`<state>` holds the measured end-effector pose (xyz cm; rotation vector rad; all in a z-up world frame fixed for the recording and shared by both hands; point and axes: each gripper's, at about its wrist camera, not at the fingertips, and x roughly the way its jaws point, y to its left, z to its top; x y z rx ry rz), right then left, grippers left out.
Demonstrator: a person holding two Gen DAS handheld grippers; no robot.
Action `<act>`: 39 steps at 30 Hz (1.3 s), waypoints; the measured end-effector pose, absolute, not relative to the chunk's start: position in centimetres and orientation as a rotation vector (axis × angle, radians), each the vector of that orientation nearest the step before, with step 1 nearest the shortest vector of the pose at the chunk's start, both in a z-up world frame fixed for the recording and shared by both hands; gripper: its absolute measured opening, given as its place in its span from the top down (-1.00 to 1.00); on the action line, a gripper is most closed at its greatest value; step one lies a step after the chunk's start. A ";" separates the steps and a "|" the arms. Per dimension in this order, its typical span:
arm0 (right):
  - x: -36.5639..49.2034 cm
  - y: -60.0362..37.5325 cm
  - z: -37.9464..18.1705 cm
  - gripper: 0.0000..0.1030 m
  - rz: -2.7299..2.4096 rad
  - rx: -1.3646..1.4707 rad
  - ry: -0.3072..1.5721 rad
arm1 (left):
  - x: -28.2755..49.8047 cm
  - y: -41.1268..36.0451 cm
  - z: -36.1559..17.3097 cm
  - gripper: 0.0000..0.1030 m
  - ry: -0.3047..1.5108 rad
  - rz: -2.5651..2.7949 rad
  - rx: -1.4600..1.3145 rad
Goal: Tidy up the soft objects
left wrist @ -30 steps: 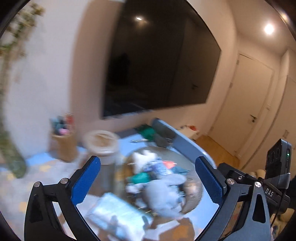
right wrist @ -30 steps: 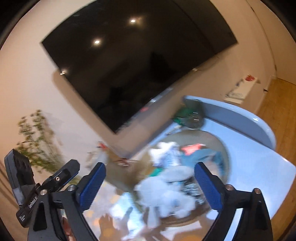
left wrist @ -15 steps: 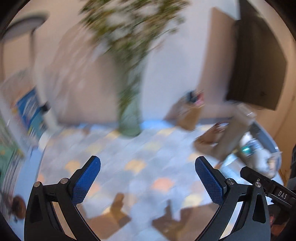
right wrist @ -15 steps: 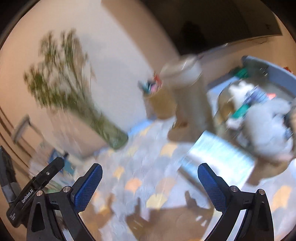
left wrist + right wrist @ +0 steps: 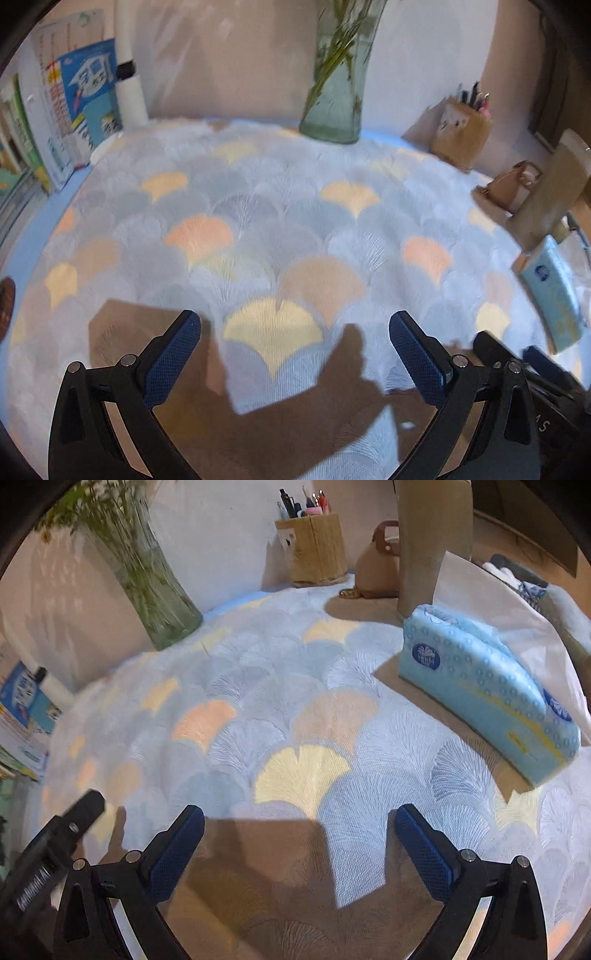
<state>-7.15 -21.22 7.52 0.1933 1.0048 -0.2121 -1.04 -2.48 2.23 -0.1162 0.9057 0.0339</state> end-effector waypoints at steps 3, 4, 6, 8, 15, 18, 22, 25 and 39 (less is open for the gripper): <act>-7.3 -21.2 7.2 -1.00 -0.276 0.140 0.987 | -1.0 -2.4 1.1 -0.98 0.908 0.053 -0.136; -7.5 -21.1 7.1 -1.00 -0.284 0.121 0.973 | -1.1 -2.6 1.0 -0.98 0.905 0.077 -0.114; -7.4 -20.8 6.8 -1.00 -0.310 0.079 0.976 | -0.8 -2.8 0.8 -0.98 0.921 0.117 -0.095; -7.1 -20.4 6.6 -1.00 -0.331 0.045 0.983 | -0.6 -3.2 0.7 -0.99 0.930 0.139 -0.066; -7.3 -20.8 6.5 -1.00 -0.329 0.063 0.981 | -0.6 -3.0 0.8 -1.00 0.931 0.139 -0.069; -7.1 -20.9 6.4 -1.00 -0.328 0.062 0.982 | -0.6 -3.1 0.8 -1.00 0.931 0.143 -0.067; -7.3 -20.9 6.5 -1.00 -0.330 0.062 0.982 | -0.7 -3.1 0.8 -1.00 0.932 0.145 -0.067; -7.3 -20.9 6.5 -1.00 -0.330 0.062 0.982 | -0.6 -3.1 0.8 -1.00 0.932 0.144 -0.066; -7.3 -20.9 6.5 -1.00 -0.329 0.061 0.982 | -0.5 -3.1 0.8 -1.00 0.933 0.143 -0.070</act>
